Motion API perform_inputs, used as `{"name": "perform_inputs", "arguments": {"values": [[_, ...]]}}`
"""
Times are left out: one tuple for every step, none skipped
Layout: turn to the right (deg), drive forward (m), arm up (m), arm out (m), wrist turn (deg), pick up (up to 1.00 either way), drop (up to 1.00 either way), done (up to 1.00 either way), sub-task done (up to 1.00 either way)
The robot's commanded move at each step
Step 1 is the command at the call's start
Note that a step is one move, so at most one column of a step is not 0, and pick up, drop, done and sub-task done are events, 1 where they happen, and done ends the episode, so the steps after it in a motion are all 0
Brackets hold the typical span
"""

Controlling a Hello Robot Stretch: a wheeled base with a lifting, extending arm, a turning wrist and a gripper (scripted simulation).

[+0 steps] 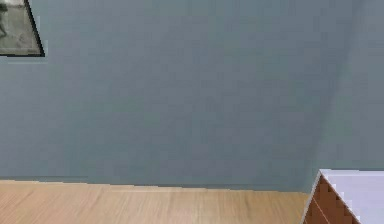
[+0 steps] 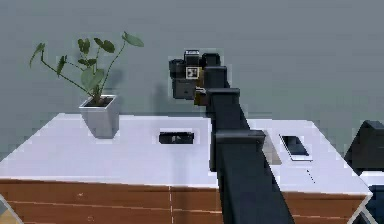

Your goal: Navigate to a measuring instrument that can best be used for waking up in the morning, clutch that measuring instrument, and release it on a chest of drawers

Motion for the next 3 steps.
{"name": "perform_inputs", "arguments": {"values": [[0.0, 0.00, 0.00, 0.00, 0.0, 0.00, 1.00, 0.00, 0.00], [0.0, 0.00, 0.00, -0.10, 0.0, 0.00, 0.00, 0.00, 0.00], [0.0, 0.00, 0.00, 0.00, 0.0, 0.00, 0.00, 1.00, 0.00]]}}
